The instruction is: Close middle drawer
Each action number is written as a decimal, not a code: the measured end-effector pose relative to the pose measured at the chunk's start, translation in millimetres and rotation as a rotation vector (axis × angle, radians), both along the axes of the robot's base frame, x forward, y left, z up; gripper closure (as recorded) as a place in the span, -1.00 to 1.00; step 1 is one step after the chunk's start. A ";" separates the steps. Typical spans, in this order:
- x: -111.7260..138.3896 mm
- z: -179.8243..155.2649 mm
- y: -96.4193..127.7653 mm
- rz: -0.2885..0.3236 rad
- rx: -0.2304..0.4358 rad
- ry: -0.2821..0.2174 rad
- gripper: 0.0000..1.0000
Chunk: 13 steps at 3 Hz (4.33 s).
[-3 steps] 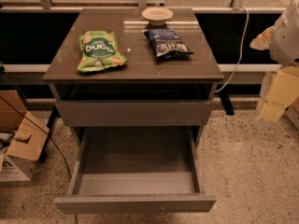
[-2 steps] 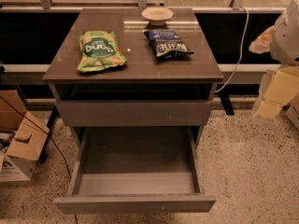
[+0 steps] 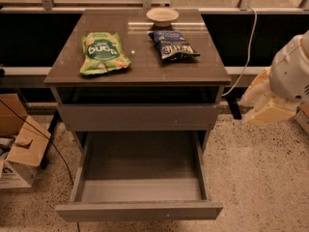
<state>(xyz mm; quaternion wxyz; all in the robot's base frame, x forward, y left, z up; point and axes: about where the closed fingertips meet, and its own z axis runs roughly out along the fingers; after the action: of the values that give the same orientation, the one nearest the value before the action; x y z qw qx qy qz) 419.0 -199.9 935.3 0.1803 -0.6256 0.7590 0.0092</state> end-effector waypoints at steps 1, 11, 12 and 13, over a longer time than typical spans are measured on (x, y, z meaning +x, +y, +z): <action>-18.7 -73.9 12.7 0.020 0.058 0.036 0.84; -59.3 -426.3 37.2 -0.137 0.128 0.332 1.00; -61.6 -454.4 47.3 -0.137 0.146 0.355 1.00; -52.4 -482.1 61.4 -0.137 0.194 0.370 1.00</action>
Offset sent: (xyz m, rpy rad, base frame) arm -0.0254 0.0216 -0.1897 0.0948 0.1001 0.0264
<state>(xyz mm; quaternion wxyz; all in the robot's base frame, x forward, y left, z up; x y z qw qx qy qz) 366.6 -138.4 453.2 0.0972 -0.5401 0.8154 0.1846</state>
